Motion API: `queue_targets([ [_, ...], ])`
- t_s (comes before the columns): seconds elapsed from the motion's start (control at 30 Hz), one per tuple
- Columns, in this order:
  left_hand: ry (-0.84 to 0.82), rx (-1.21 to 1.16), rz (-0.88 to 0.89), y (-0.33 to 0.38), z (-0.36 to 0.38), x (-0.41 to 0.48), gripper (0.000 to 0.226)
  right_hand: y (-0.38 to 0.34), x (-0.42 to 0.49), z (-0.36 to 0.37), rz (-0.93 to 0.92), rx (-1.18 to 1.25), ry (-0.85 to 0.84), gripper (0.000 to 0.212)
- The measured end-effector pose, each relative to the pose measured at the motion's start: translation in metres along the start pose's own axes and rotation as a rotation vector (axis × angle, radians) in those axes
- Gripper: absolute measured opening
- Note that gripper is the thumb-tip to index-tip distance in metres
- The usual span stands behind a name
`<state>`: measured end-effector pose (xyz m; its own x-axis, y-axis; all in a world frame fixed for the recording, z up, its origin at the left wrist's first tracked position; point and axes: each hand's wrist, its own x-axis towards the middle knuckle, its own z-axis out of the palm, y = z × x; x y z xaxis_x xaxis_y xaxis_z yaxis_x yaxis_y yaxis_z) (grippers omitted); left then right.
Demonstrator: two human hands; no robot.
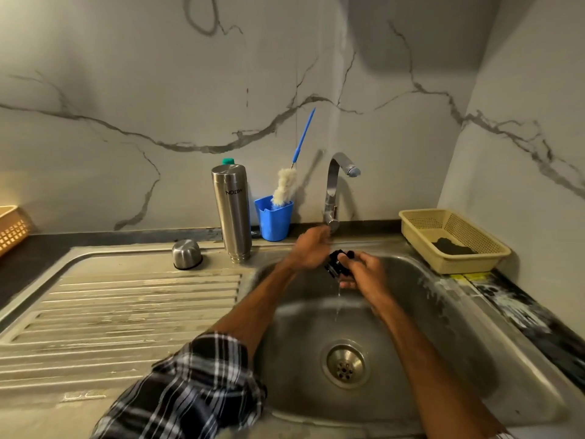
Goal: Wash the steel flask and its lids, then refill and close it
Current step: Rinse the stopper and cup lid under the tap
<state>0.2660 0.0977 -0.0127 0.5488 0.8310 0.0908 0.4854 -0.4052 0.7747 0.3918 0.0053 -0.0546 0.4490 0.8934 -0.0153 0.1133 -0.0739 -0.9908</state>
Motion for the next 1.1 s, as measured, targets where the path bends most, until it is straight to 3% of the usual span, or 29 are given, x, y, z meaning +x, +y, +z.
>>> queue_targets([
  [0.2, 0.197, -0.094, -0.014, -0.025, 0.018, -0.047, 0.032, -0.003, -0.004, -0.004, 0.087, 0.232, -0.088, 0.042],
  [0.33, 0.272, -0.189, -0.024, -0.031, 0.022, -0.07, 0.035, -0.008, -0.009, -0.006, 0.124, 0.383, -0.193, 0.048],
  [0.47, 0.318, -0.122, 0.057, -0.034, 0.026, -0.083, 0.04, -0.01, -0.012, -0.003, 0.158, 0.395, -0.301, 0.049],
  [0.6, 0.379, -0.127, 0.106, -0.04, 0.025, -0.086, 0.037, -0.01, -0.016, 0.004, 0.121, 0.287, -0.381, 0.049],
  [0.77, 0.44, -0.149, 0.12, -0.049, 0.024, -0.086, 0.035, -0.015, -0.026, 0.013, 0.031, -0.029, -0.29, 0.053],
  [0.97, 0.486, -0.13, 0.099, -0.051, 0.025, -0.087, 0.036, -0.04, -0.022, 0.013, -0.506, -0.169, 0.28, 0.059],
  [1.03, 0.501, -0.139, 0.096, -0.051, 0.025, -0.088, 0.036, -0.024, -0.021, 0.02, -0.441, -0.33, 0.288, 0.057],
  [1.1, 0.508, -0.141, 0.082, -0.05, 0.025, -0.089, 0.037, -0.002, -0.021, 0.028, -0.145, -0.537, 0.026, 0.05],
])
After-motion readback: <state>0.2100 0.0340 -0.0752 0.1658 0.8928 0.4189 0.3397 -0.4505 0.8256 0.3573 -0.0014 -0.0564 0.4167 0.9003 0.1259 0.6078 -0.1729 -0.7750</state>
